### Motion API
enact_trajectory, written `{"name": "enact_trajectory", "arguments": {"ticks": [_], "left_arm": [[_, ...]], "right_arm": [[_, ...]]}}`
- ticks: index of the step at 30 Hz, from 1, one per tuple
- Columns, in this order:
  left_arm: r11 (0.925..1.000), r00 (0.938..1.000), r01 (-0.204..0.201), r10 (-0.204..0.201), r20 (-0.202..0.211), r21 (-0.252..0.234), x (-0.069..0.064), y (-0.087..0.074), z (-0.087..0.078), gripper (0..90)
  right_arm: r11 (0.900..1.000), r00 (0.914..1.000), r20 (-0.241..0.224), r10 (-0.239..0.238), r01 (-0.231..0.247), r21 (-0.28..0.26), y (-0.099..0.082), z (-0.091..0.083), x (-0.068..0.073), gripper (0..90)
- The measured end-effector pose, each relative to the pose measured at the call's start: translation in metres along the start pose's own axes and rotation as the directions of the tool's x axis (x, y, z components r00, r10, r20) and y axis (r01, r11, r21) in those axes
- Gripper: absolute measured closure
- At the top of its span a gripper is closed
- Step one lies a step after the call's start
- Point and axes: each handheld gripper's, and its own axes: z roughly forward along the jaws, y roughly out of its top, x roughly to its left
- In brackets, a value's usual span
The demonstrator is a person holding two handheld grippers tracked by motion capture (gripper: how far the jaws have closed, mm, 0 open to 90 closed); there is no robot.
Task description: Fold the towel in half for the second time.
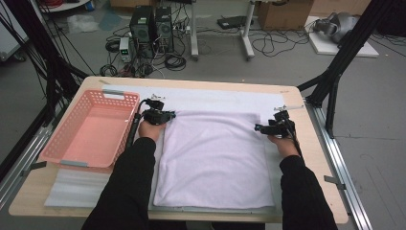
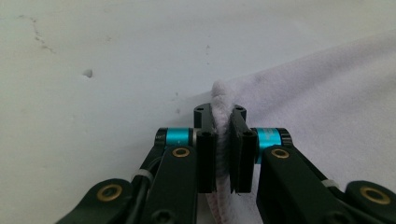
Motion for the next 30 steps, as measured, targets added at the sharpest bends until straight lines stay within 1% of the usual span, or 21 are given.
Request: {"name": "enact_trajectory", "arguments": {"ticks": [1,3,5,7,8,9,10,12,13,14,15,16,18,19,20,21,23,26,28,29,30], "left_arm": [[1.0000,1.0000,0.004,-0.004,0.001,-0.002,0.000,0.000,0.000,83.1],[1.0000,1.0000,0.003,-0.003,-0.001,-0.001,0.000,0.000,0.000,83.1],[1.0000,1.0000,0.003,-0.003,-0.003,-0.001,-0.001,0.000,0.000,83.1],[1.0000,1.0000,0.004,-0.004,-0.002,0.000,0.000,0.000,0.000,83.1],[0.9999,0.9999,0.015,-0.015,0.002,-0.002,0.000,0.000,0.000,83.1],[0.9999,0.9999,0.014,-0.014,0.004,0.000,0.000,0.000,0.000,83.1],[0.9997,0.9997,0.024,-0.024,0.006,0.000,0.001,0.000,0.000,83.1],[0.9995,0.9994,0.032,-0.032,0.013,0.000,0.002,-0.001,0.000,83.0],[0.9992,0.9991,0.040,-0.040,0.017,0.001,0.003,-0.001,0.000,83.0],[0.9991,0.9989,0.042,-0.042,0.018,0.000,0.003,-0.001,0.000,83.1],[0.9992,0.9990,0.041,-0.041,0.018,0.001,0.003,-0.001,0.000,83.2],[0.9992,0.9992,0.039,-0.039,0.010,-0.002,0.002,-0.001,0.000,83.4],[0.9997,0.9994,0.022,-0.022,-0.027,-0.007,-0.001,0.000,-0.001,84.1],[0.9994,0.9986,0.023,-0.025,-0.047,-0.025,-0.003,0.000,-0.001,84.5],[0.9984,0.9978,0.034,-0.037,-0.056,-0.045,-0.004,0.001,-0.002,84.9],[0.9967,0.9970,0.049,-0.052,-0.058,-0.066,-0.004,0.002,-0.003,84.9],[0.9932,0.9964,0.057,-0.063,-0.056,-0.101,-0.003,0.008,-0.007,85.0],[0.9898,0.9972,0.029,-0.038,-0.064,-0.139,-0.002,0.022,-0.014,84.9],[0.9853,0.9973,0.026,-0.037,-0.063,-0.169,-0.001,0.035,-0.020,84.9],[0.9819,0.9974,0.024,-0.036,-0.062,-0.188,-0.001,0.038,-0.022,84.9],[0.9819,0.9974,0.024,-0.036,-0.062,-0.188,-0.001,0.038,-0.022,84.9]], "right_arm": [[0.9999,1.0000,0.006,0.007,-0.007,0.009,0.002,0.005,-0.002,24.2],[0.9996,0.9987,0.049,0.012,-0.013,0.026,0.005,0.013,-0.004,24.4],[0.9995,0.9982,0.054,0.026,-0.027,0.019,0.009,0.019,-0.005,24.7],[0.9993,0.9984,0.042,0.037,-0.038,0.006,0.012,0.023,-0.006,26.0],[0.9997,0.9985,0.049,0.022,-0.023,0.010,0.014,0.026,-0.005,27.1],[0.9999,0.9984,0.055,0.011,-0.011,0.008,0.016,0.027,-0.004,30.8],[1.0000,0.9989,0.047,0.002,-0.002,0.003,0.016,0.028,-0.004,35.9],[0.9985,0.9964,0.066,-0.052,0.051,0.017,0.019,0.032,0.000,44.3],[0.9978,0.9954,0.071,-0.065,0.064,0.018,0.020,0.033,0.002,55.1],[0.9974,0.9966,0.042,-0.071,0.071,0.012,0.021,0.033,0.001,70.7],[0.9961,0.9955,0.038,-0.087,0.087,0.016,0.022,0.033,0.004,82.3],[0.9951,0.9941,0.047,-0.098,0.098,0.017,0.022,0.033,0.006,85.4],[0.9923,0.9906,0.063,-0.121,0.119,0.035,0.025,0.034,0.008,86.8],[0.9901,0.9883,0.066,-0.138,0.135,0.037,0.027,0.034,0.008,87.1],[0.9885,0.9858,0.077,-0.149,0.147,0.037,0.027,0.034,0.008,87.1],[0.9886,0.9856,0.078,-0.150,0.149,0.025,0.028,0.033,0.008,87.2],[0.9888,0.9854,0.083,-0.148,0.149,-0.004,0.029,0.031,0.007,87.3],[0.9881,0.9860,0.092,-0.139,0.144,-0.054,0.035,0.026,0.004,87.3],[0.9810,0.9797,0.116,-0.163,0.174,-0.086,0.044,0.022,0.006,87.3],[0.9730,0.9718,0.144,-0.186,0.203,-0.110,0.048,0.019,0.008,87.4],[0.9730,0.9718,0.144,-0.186,0.203,-0.110,0.048,0.019,0.008,87.4]]}}
